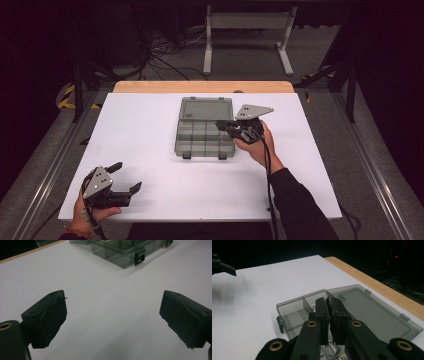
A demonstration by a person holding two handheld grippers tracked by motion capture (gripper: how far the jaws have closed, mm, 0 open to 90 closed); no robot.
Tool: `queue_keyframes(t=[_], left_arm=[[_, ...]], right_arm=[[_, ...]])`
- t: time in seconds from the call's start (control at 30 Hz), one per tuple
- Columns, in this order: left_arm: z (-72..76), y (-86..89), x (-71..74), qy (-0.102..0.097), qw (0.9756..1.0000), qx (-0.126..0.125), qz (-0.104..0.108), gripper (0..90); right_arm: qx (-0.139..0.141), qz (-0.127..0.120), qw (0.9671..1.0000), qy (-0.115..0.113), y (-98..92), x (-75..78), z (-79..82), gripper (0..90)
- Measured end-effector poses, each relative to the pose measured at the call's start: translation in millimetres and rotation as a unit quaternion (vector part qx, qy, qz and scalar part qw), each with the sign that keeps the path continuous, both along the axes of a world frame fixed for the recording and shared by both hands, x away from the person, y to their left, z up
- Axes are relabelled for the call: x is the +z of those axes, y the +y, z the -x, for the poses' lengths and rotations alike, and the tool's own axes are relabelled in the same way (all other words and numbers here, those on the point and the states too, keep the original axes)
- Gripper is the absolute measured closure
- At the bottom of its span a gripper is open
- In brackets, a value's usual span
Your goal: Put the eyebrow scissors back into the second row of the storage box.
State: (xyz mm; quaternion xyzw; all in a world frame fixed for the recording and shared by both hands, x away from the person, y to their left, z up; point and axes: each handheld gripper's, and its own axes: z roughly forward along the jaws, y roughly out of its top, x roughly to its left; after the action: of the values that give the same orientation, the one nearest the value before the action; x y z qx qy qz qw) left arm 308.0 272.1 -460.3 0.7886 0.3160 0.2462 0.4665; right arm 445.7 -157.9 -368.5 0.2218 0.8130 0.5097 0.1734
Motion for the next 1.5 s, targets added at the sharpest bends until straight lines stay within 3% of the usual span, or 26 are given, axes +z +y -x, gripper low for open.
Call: queue_keyframes(t=[0.4,0.53,0.7,0.87,1.5], left_arm=[[-0.8,0.9,-0.6,0.003,1.0000,-0.001,-0.001,8.2],[-1.0,0.9,-0.4,-0.001,1.0000,0.002,-0.009,8.3],[0.1,0.3,-0.1,-0.001,0.9999,0.002,-0.010,8.4],[0.6,0.4,-0.2,0.000,1.0000,0.002,-0.008,8.4],[0.0,0.6,-0.2,-0.001,0.9999,0.003,-0.011,7.8]], right_arm=[[0.008,-0.004,0.9998,0.019,2.1,-14.9,-9.2,86.1],[0.001,0.024,0.9996,0.016,4.5,-23.0,-7.0,86.1],[0.002,0.018,0.9996,0.022,3.6,-25.4,-6.4,86.1],[0.004,0.035,0.9992,0.021,8.3,-31.2,-4.4,86.1],[0.014,0.048,0.9983,0.029,24.0,-42.7,-3.1,86.0]])
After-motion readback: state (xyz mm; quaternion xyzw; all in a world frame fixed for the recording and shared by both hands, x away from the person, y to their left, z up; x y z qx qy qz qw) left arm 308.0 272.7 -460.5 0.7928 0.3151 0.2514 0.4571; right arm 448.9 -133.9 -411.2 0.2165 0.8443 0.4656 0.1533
